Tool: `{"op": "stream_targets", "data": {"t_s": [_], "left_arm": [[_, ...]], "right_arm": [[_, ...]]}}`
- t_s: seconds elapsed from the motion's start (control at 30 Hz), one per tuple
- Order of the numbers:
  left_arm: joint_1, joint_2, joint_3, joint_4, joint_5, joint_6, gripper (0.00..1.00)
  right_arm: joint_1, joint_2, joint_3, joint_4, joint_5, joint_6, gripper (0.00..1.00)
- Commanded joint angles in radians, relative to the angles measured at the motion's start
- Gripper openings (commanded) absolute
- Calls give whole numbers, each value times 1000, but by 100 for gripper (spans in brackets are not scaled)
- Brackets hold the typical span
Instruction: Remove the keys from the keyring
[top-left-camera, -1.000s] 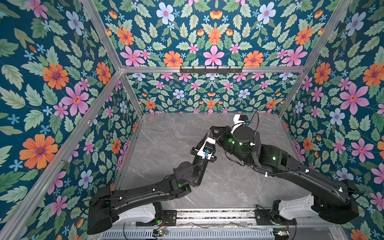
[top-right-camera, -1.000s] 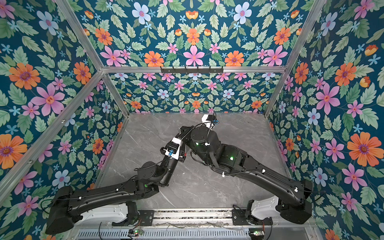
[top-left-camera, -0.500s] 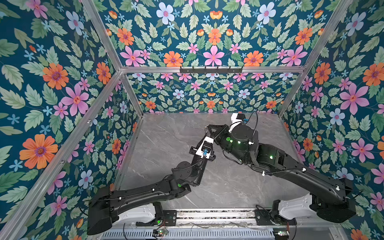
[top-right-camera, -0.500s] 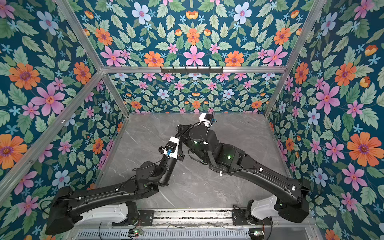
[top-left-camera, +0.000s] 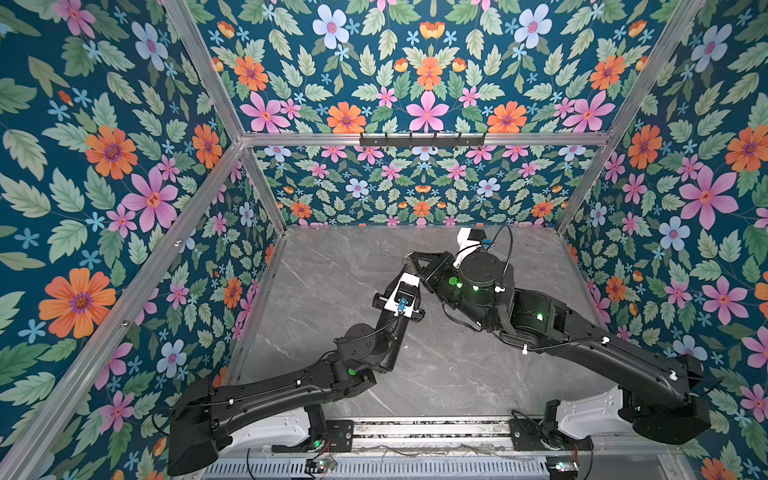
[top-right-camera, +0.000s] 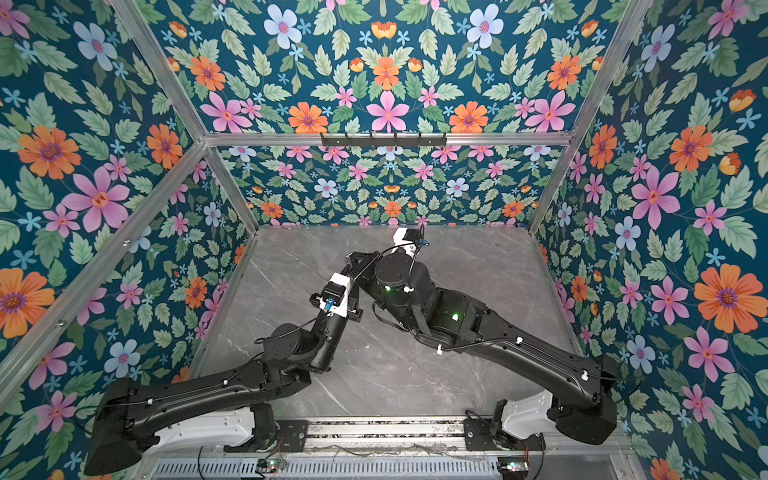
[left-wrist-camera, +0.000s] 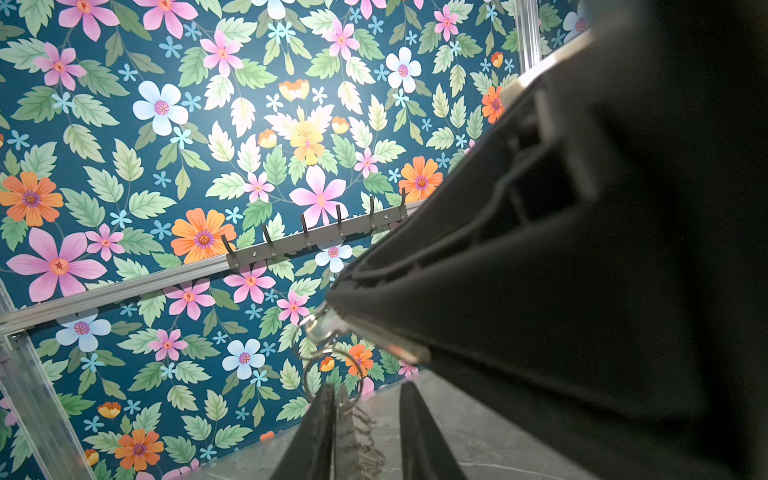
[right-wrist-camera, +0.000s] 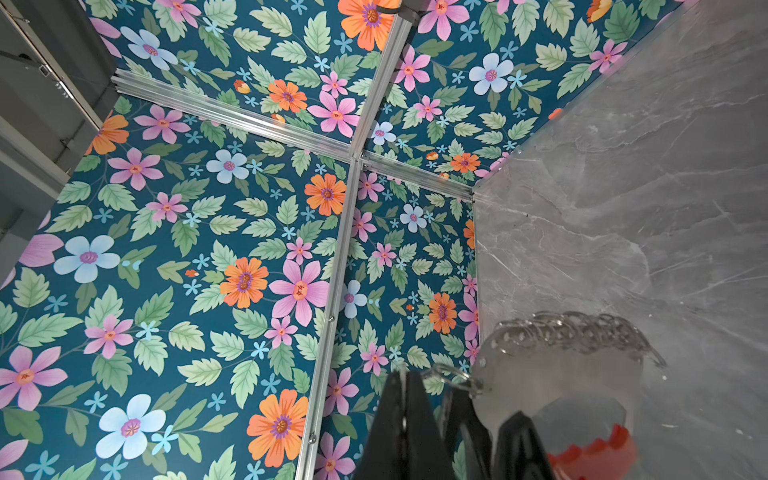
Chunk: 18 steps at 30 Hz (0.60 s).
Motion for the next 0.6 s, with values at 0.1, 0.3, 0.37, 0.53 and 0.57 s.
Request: {"op": "stream_targets", "data": {"t_s": [0.1, 0.3, 0.37, 0.53, 0.57], "left_arm": [[3, 10, 0, -9, -21, 13, 31], [3, 7, -11, 40, -43, 41, 29], [3, -3, -14, 27, -41, 34, 30], [2, -8, -18, 17, -56, 30, 31], [2, -9, -18, 17, -54, 30, 32]], "right_arm": [[14, 8, 11, -9, -49, -29, 0], [27, 8, 17, -15, -34, -35, 0], [27, 4, 12, -17, -28, -33, 0], [29, 7, 10, -4, -44, -39, 0], [29, 8, 12, -4, -47, -39, 0]]}}
